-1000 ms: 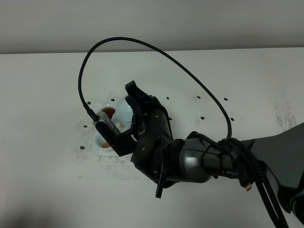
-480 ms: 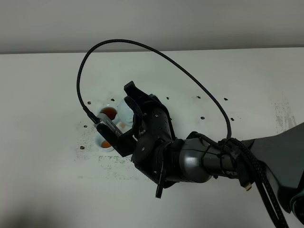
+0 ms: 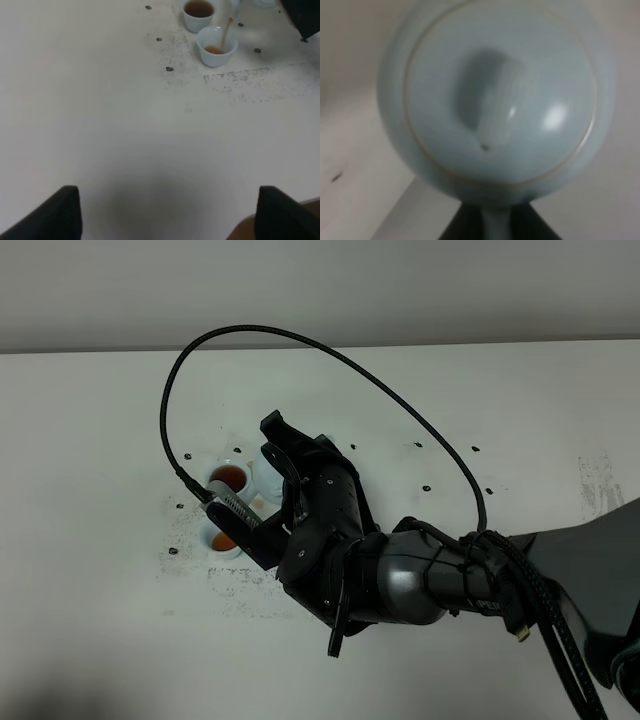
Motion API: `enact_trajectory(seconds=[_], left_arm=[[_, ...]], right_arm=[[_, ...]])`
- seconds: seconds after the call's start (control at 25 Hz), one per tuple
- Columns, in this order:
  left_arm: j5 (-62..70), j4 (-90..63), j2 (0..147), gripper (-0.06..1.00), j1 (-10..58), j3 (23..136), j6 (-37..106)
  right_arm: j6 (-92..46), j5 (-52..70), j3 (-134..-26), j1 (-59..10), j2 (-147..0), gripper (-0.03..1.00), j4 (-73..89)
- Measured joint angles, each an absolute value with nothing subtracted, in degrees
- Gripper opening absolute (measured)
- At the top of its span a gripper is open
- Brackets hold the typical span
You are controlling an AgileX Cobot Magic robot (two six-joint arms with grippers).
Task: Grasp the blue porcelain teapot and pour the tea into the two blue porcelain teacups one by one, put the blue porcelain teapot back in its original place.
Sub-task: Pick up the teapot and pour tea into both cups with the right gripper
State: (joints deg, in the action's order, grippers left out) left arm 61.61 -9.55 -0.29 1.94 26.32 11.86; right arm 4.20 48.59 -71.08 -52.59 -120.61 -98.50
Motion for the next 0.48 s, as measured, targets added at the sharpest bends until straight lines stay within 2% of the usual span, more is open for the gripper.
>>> enact_trajectory(seconds=[0.48], left_arm=[[61.6, -9.6, -0.3, 0.68, 1.9, 26.3, 11.8]], right_arm=[[3.1, 49.2, -71.1, -53.2, -120.6, 0.04, -98.5]])
